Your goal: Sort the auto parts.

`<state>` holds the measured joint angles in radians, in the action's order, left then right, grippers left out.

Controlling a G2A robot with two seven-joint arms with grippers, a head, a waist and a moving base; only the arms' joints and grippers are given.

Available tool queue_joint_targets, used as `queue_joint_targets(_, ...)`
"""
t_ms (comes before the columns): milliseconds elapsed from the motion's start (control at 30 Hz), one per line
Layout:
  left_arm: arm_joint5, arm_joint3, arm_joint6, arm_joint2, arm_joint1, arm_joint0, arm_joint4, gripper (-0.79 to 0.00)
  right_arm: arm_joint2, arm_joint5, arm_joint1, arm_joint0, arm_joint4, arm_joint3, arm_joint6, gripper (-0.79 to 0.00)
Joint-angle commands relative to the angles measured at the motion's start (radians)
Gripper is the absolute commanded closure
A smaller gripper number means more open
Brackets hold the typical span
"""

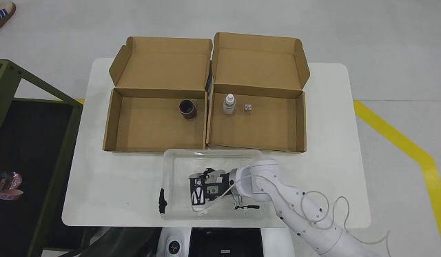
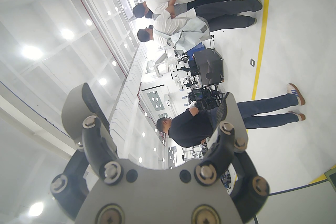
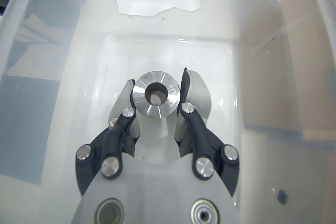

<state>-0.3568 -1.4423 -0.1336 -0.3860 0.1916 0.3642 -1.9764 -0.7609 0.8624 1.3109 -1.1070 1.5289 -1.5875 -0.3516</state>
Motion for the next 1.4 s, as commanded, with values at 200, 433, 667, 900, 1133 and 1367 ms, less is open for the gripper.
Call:
queue_joint_targets(200,0.000,0.000,0.000,0.000,0.000,0.000,0.000,-0.785,-0.002,0.020,-0.004,0.010,-0.015,-0.026,0.010,0.000)
queue_joint_targets(433,0.000,0.000,0.000,0.000,0.000,0.000,0.000,-0.785,-0.011,0.032,-0.011,0.007,-0.023,-0.070,0.018,0.000)
queue_joint_targets(667,0.000,0.000,0.000,0.000,0.000,0.000,0.000,-0.785,-0.026,0.043,-0.022,-0.008,-0.025,-0.128,0.036,0.000)
queue_joint_targets(900,0.000,0.000,0.000,0.000,0.000,0.000,0.000,-0.785,-0.050,0.043,-0.034,-0.026,-0.027,-0.186,0.060,0.000)
queue_joint_targets(1133,0.000,0.000,0.000,0.000,0.000,0.000,0.000,-0.785,-0.073,0.039,-0.041,-0.033,-0.064,-0.220,0.079,0.000)
queue_joint_targets(1367,0.000,0.000,0.000,0.000,0.000,0.000,0.000,-0.785,-0.104,0.032,-0.050,-0.044,-0.096,-0.269,0.098,0.000)
